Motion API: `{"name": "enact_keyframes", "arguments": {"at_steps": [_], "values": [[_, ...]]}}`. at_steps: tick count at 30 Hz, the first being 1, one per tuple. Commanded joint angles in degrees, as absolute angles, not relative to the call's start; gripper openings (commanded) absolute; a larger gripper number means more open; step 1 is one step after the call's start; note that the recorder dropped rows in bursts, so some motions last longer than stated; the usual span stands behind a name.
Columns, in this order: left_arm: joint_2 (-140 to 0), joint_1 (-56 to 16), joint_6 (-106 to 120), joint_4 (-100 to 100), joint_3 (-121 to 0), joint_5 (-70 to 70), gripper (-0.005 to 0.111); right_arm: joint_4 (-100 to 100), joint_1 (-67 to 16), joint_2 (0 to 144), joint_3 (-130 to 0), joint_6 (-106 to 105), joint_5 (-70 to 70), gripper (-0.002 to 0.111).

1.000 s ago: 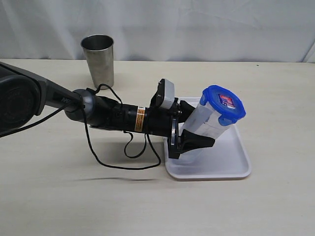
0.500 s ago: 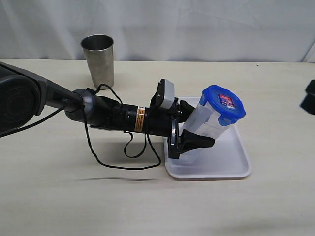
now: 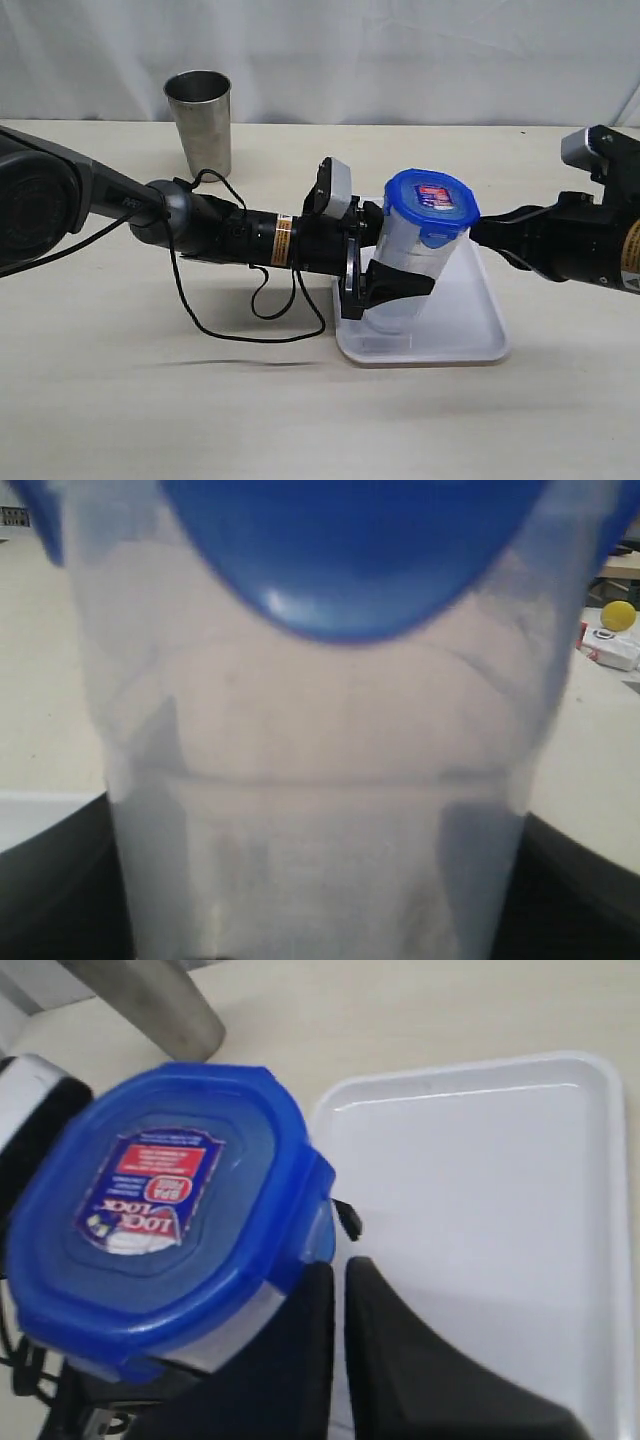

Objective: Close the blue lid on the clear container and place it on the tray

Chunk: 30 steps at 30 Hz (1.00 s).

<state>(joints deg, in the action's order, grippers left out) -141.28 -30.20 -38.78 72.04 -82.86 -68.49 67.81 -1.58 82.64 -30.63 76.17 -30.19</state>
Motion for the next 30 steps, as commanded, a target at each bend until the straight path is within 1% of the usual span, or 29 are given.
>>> {"name": "enact_keyframes", "arguments": {"at_steps": [1,10,16,19,26,30], "values": [[-141.23,-30.14,-38.64,71.29,-83.18,-69.96,0.000,69.31,-1.45,81.24,-30.97,76.73,-36.03,0.004],[-141.23,-30.14,-37.06,70.92,-83.18,-69.96,0.000,69.58,-1.45,77.91,-31.09,76.73,-24.02,0.004],[-141.23,-30.14,-34.23,62.98,-83.33,-69.96,0.000,69.71,-1.45,72.73,-31.19,76.73,-23.64,0.004],[-141.23,-30.14,-34.39,62.50,-85.22,-69.88,0.000,69.86,-1.45,71.08,-31.19,76.73,-23.64,0.004],[-141.23,-30.14,-38.14,64.65,-89.34,-59.82,0.000,69.86,-1.45,71.15,-31.19,76.73,-22.84,0.004],[-141.23,-30.14,-38.38,64.97,-89.71,-58.56,0.000,70.11,-1.45,71.15,-31.19,76.50,-22.28,0.004]]}}
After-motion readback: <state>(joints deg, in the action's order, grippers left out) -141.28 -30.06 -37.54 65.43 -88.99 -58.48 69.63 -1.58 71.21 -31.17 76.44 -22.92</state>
